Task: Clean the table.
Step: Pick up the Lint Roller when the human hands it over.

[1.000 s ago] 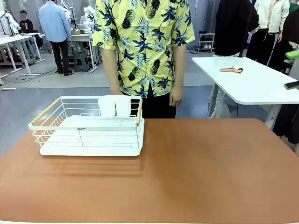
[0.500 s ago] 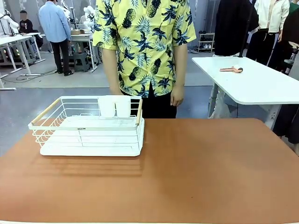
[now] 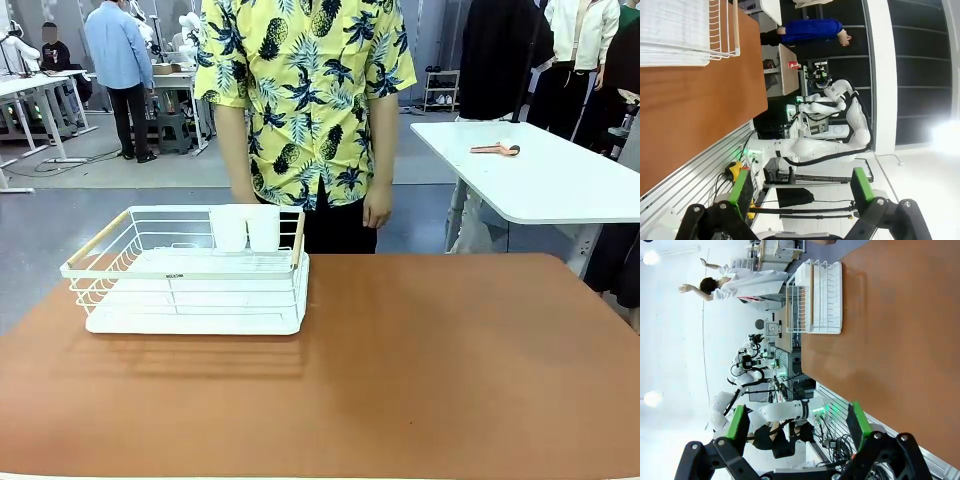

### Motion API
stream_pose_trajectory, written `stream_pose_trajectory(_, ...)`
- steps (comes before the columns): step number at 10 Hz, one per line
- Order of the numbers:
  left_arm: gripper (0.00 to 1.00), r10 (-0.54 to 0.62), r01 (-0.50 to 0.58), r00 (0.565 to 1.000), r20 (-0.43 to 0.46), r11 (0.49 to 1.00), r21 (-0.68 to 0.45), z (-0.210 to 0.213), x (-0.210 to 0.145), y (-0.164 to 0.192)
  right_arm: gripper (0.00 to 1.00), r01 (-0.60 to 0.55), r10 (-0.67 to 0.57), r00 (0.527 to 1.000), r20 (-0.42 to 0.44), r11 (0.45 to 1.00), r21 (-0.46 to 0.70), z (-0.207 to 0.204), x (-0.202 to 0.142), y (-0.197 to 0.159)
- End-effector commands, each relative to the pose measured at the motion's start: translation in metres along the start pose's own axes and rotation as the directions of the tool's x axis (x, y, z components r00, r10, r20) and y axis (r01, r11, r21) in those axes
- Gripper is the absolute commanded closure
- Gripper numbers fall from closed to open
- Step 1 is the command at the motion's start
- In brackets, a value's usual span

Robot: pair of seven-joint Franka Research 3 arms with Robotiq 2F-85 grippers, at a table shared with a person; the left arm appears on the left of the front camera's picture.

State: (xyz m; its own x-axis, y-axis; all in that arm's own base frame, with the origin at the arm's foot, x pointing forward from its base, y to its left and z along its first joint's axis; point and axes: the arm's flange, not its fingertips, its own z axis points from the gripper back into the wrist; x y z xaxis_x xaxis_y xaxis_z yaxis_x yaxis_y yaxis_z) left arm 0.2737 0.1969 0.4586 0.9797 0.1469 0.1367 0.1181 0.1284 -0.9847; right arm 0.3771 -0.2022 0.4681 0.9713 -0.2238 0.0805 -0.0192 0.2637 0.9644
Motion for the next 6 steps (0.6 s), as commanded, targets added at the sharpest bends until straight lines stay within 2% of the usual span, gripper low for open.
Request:
stream_pose_trajectory(1,0.0,-0.001,0.001,1.0,0.007,1.0,0.001,0.0058,-0.0046,0.0004,0.0,-0.003,0.003,1.0,0.009,1.0,0.006,0.0045,-0.0015,0.0003)
stream_pose_trajectory(6,0.0,-0.001,0.001,1.0,0.007,1.0,0.001,0.0058,-0.0046,0.0004,0.0,-0.003,0.003,1.0,0.009,1.0,0.006,0.0045,-0.0015,0.0003)
